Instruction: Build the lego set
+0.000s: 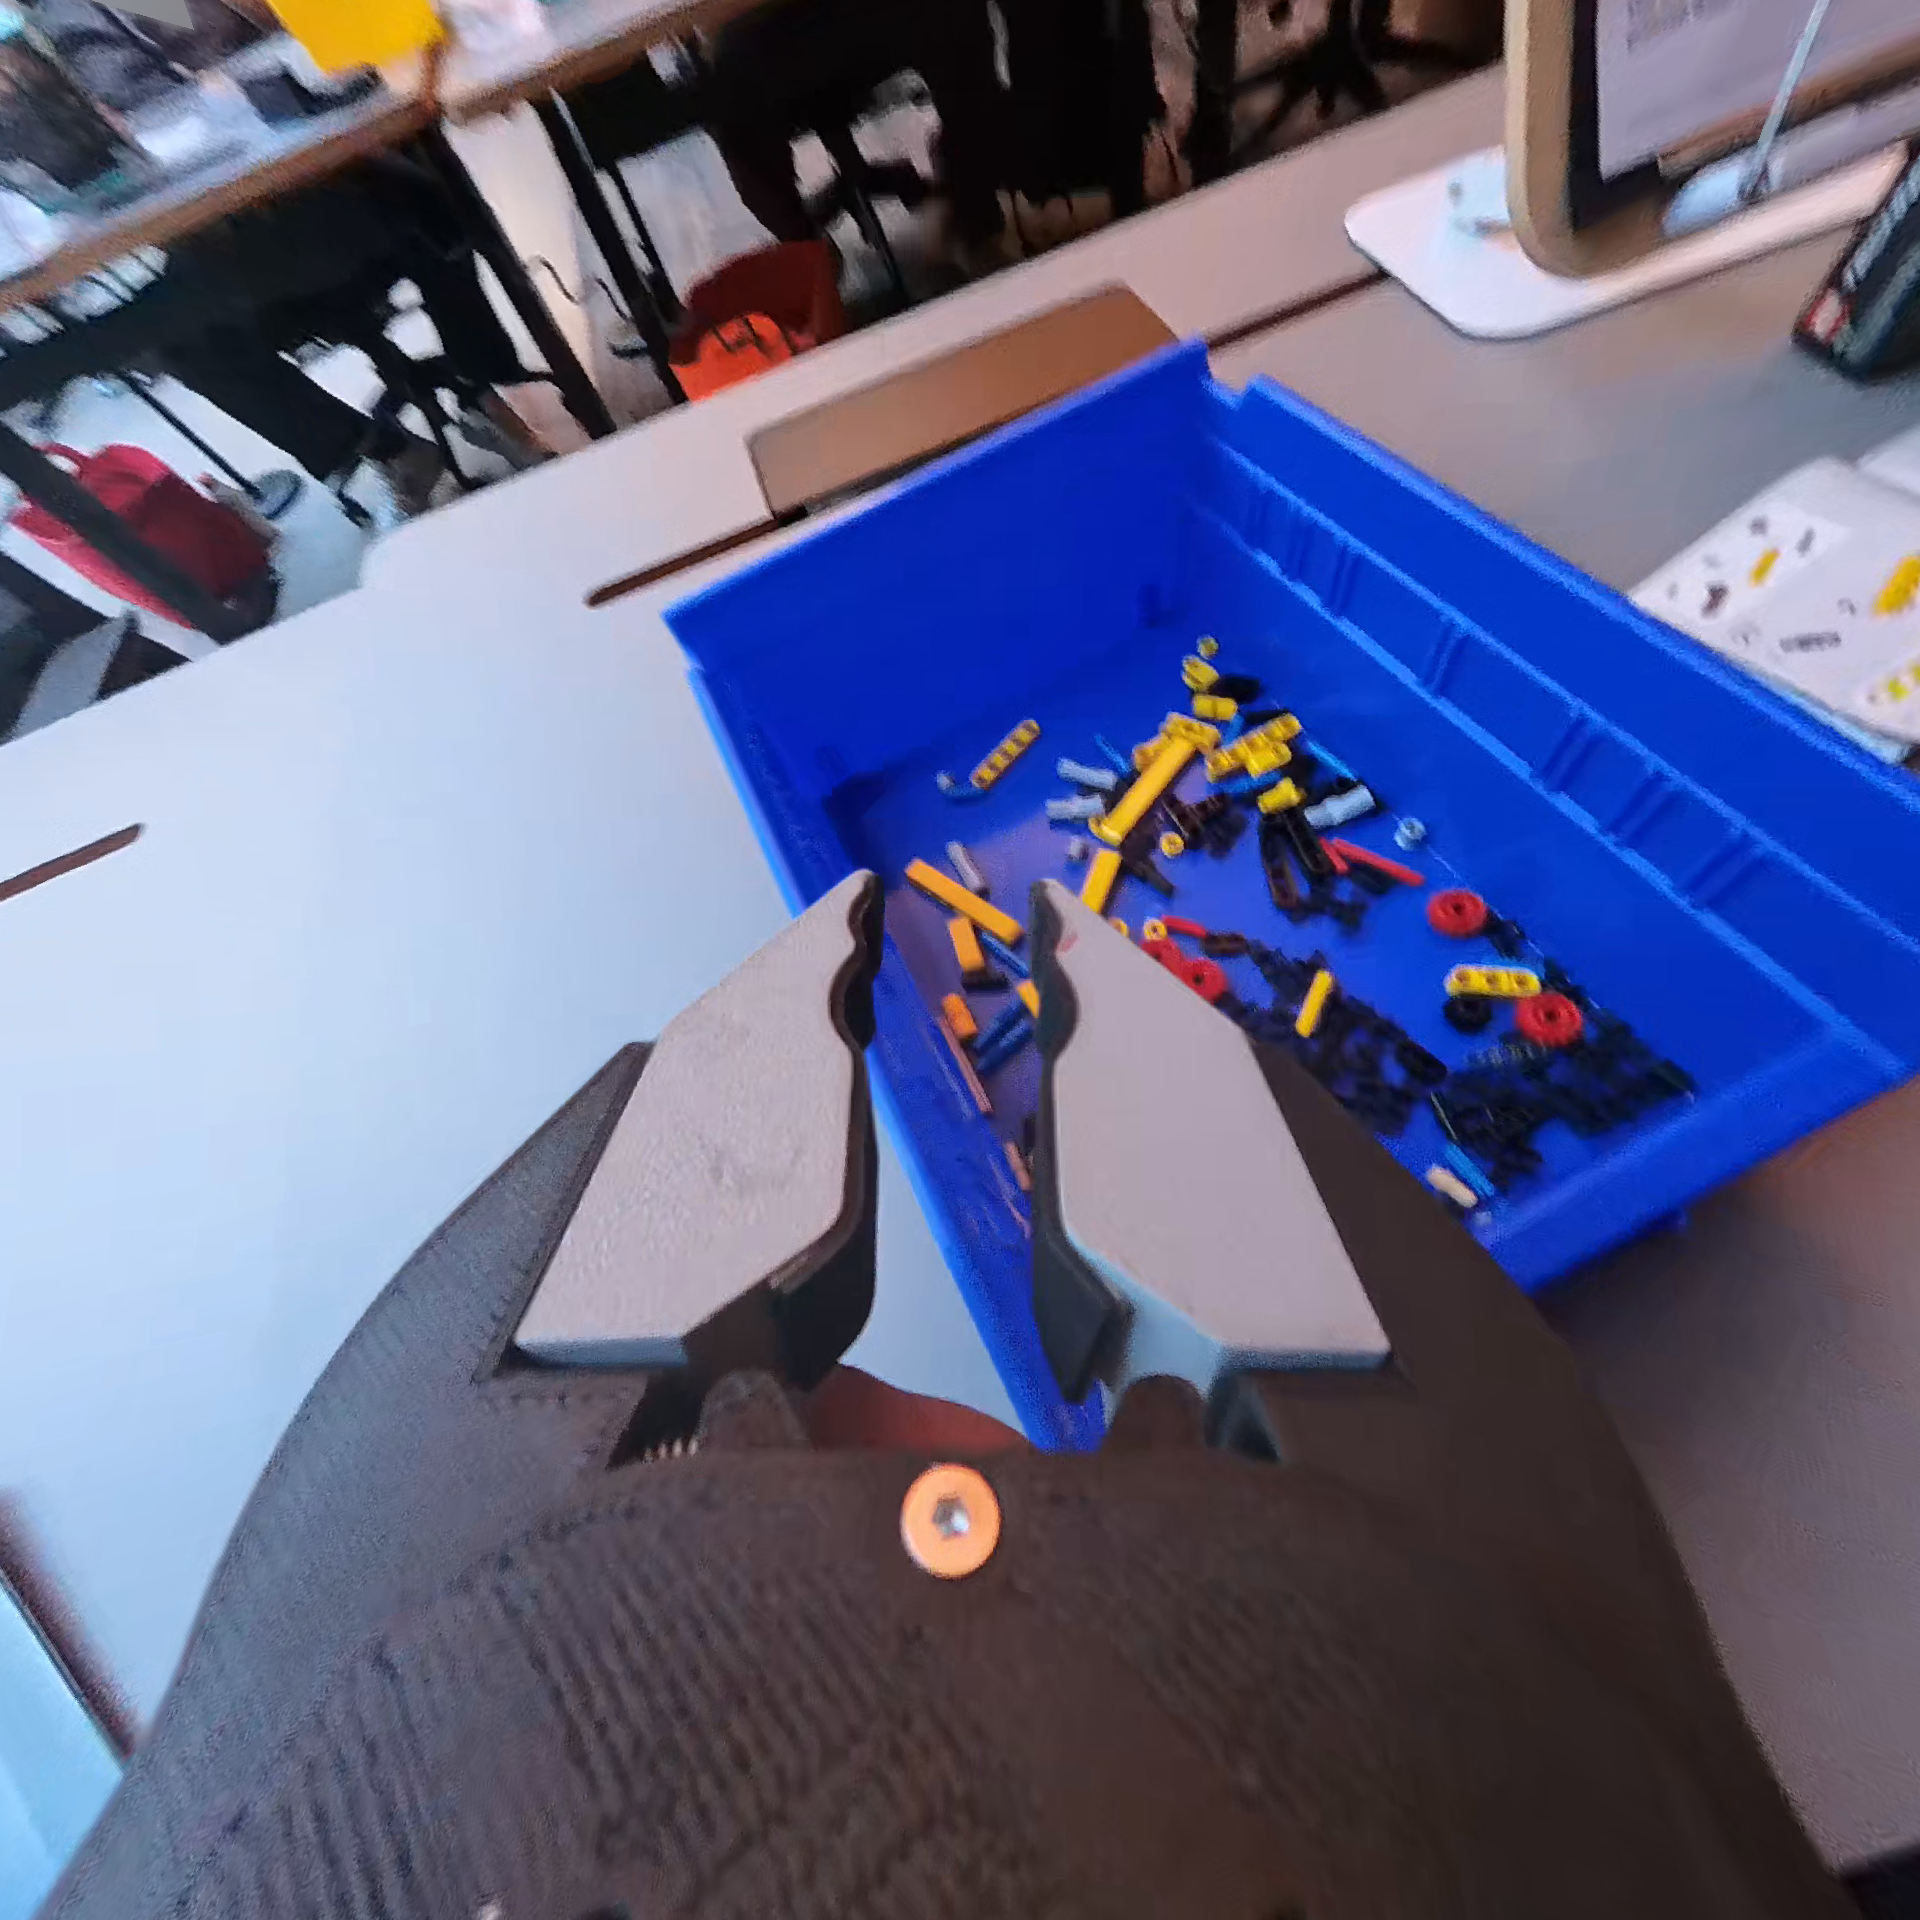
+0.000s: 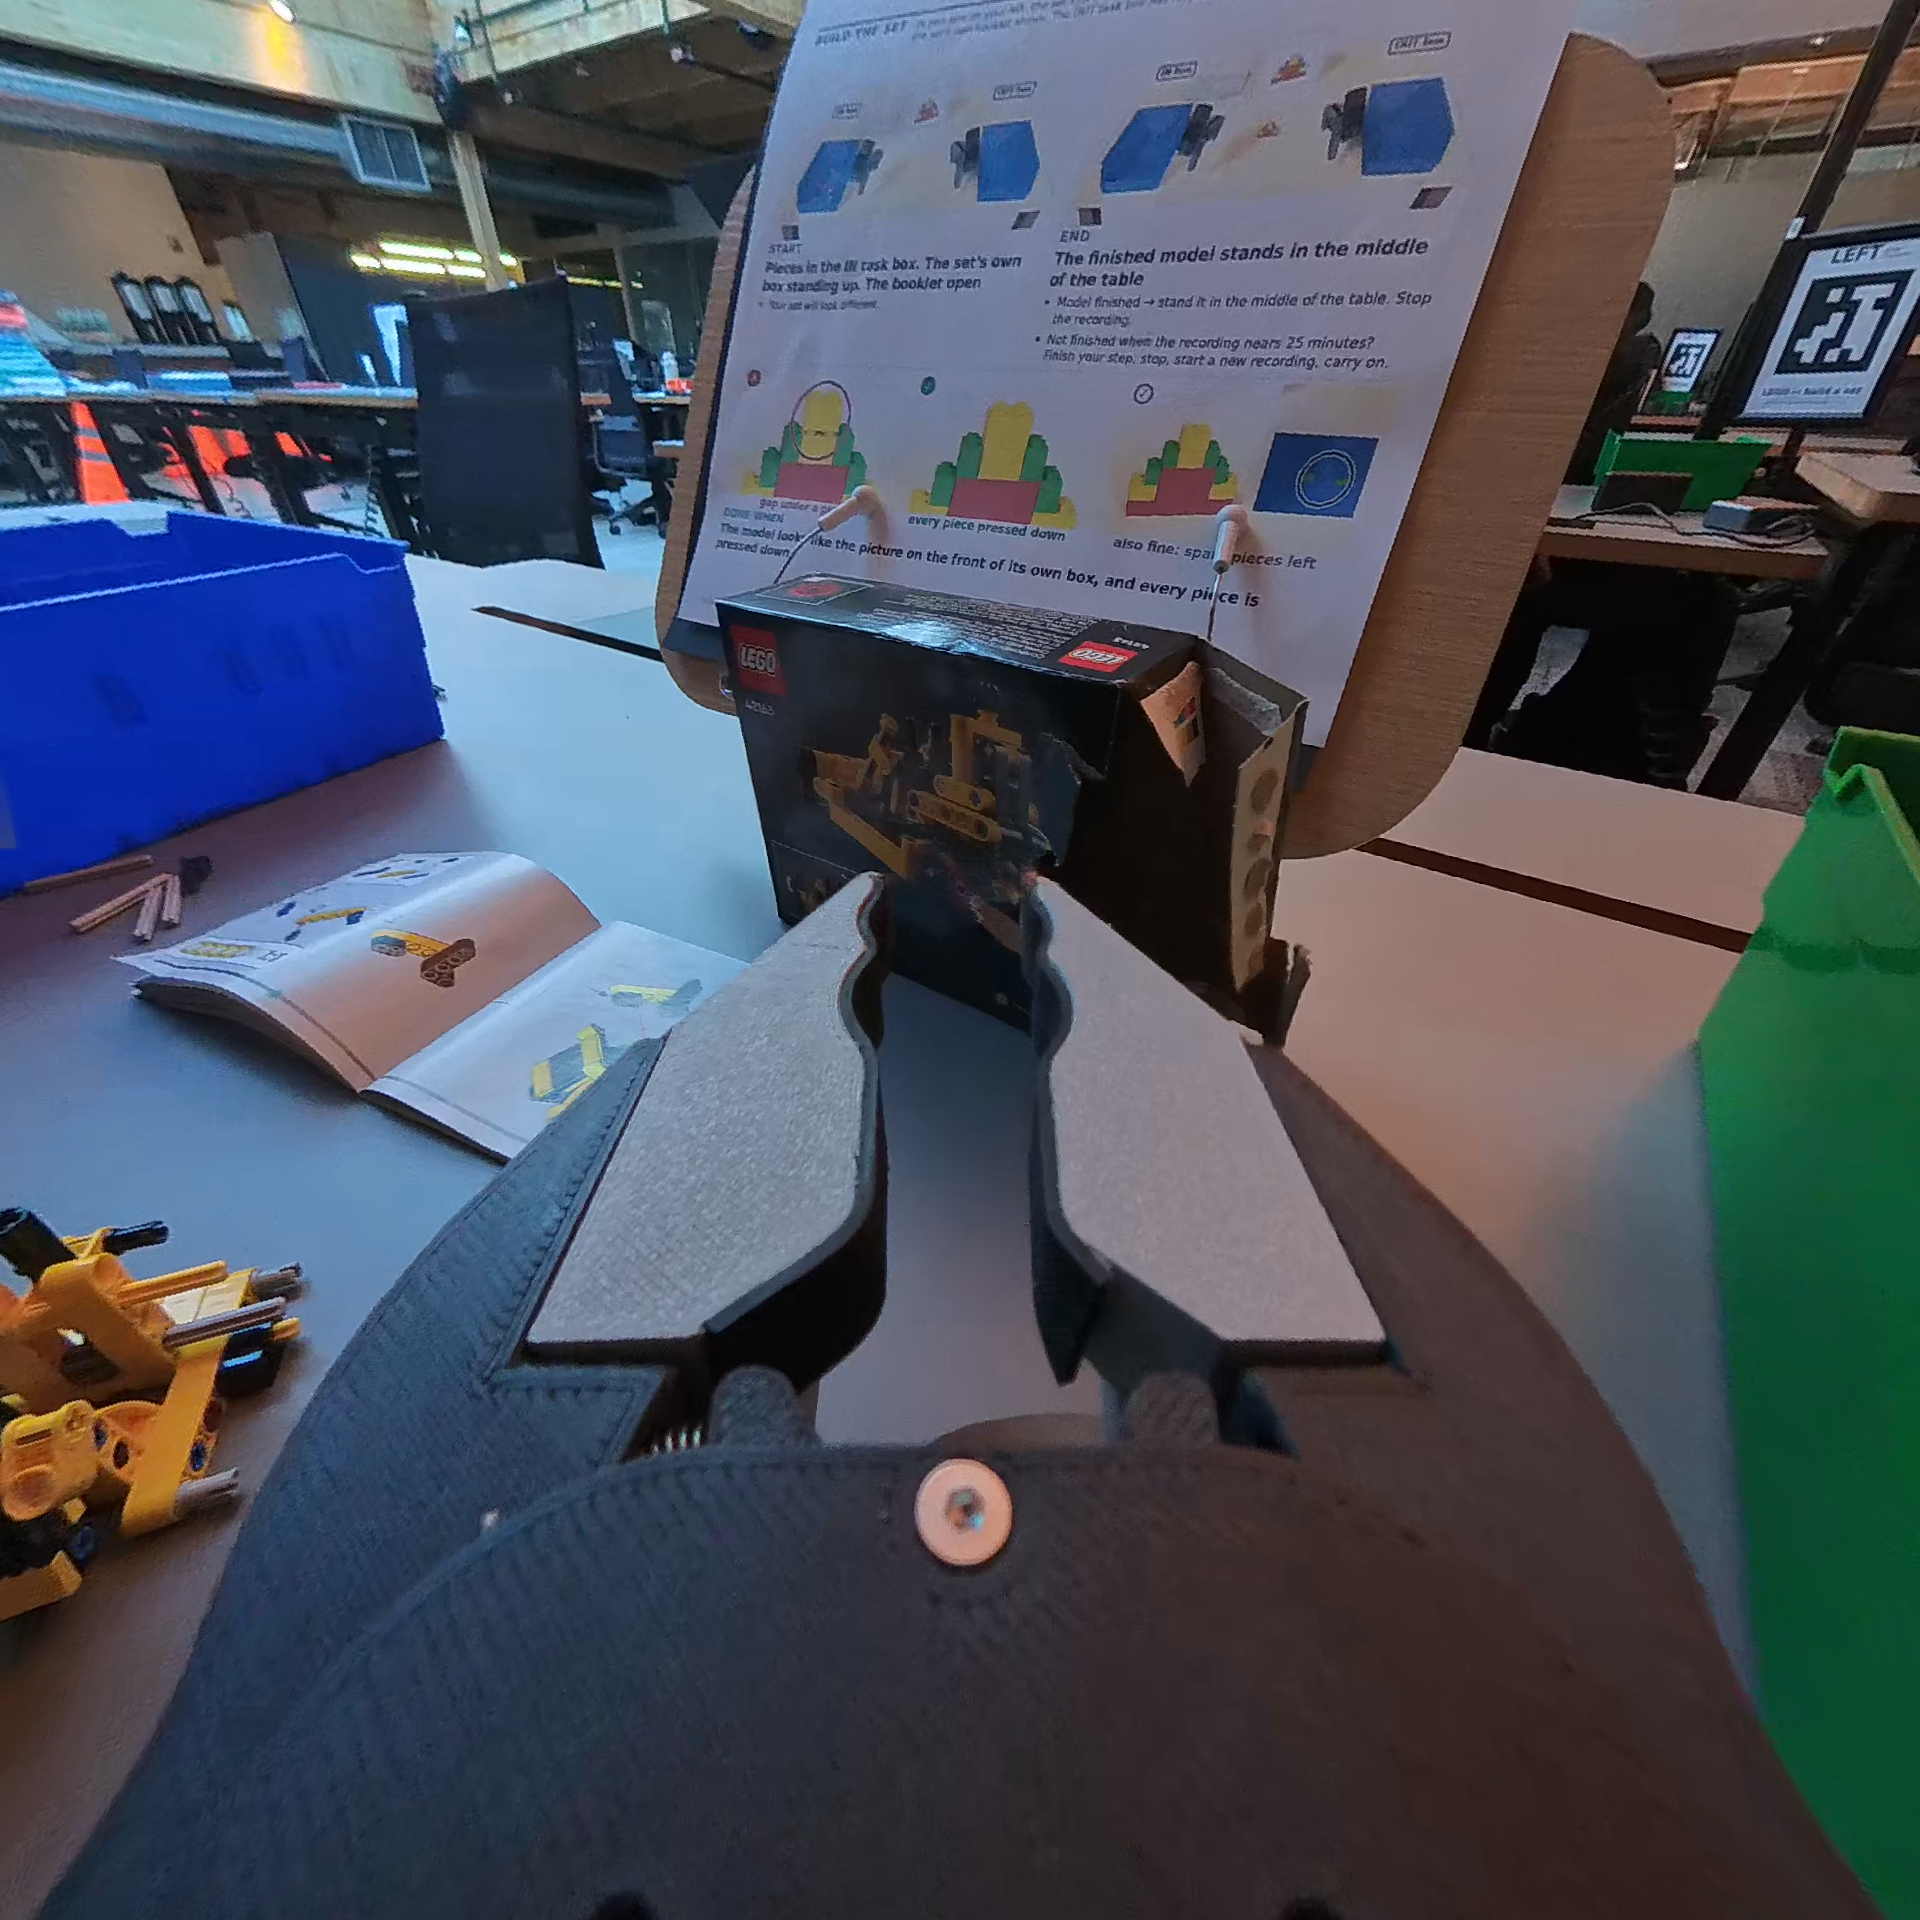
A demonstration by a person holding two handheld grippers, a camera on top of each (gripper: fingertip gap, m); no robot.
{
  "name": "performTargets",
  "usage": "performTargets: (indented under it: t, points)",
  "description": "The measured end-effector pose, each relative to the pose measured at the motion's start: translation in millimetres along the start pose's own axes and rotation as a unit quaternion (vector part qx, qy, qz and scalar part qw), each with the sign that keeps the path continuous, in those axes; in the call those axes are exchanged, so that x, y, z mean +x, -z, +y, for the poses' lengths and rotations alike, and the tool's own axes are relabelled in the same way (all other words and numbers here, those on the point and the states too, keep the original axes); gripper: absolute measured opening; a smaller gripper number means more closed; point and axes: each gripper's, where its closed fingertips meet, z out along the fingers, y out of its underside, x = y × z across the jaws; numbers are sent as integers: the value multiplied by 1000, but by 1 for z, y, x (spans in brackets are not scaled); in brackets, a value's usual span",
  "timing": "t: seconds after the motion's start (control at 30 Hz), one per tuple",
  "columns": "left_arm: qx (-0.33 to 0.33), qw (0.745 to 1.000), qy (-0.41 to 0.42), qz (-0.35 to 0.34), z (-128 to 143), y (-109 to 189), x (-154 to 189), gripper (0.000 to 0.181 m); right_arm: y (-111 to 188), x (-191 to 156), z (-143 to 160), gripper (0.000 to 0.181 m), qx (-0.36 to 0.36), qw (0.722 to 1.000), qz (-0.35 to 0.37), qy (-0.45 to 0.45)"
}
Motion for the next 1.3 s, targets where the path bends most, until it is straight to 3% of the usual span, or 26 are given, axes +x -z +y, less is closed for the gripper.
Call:
performTargets:
  t: [0.13,0.3,0.4,0.5,0.57,0.73,0.87,0.97,1.3]
  points:
    - [-53,998,-41,-3,10,-5,9,26,0,-8,-1,21,2,1000,-22,1]
    - [-56,998,-31,-4,8,-2,15,21,1,-18,-1,21,4,999,-47,-4]
    - [-113,991,-61,23,24,-6,31,21,1,-24,-1,20,2,998,-63,-3]
    - [-212,964,-140,83,51,-16,57,26,0,-28,0,21,-1,997,-81,-6]
    - [-285,931,-198,112,70,-21,64,29,1,-31,-1,21,3,996,-89,-11]
    - [-417,839,-335,102,97,-32,42,31,4,-42,-2,21,5,993,-116,-12]
    - [-477,779,-388,124,114,-33,34,34,7,-50,-2,21,6,991,-133,-8]
    - [-500,762,-386,145,122,-35,36,34,9,-52,-3,21,8,990,-143,-16]
    - [-536,739,-379,150,127,-42,35,30,14,-66,-1,21,3,985,-170,-11]
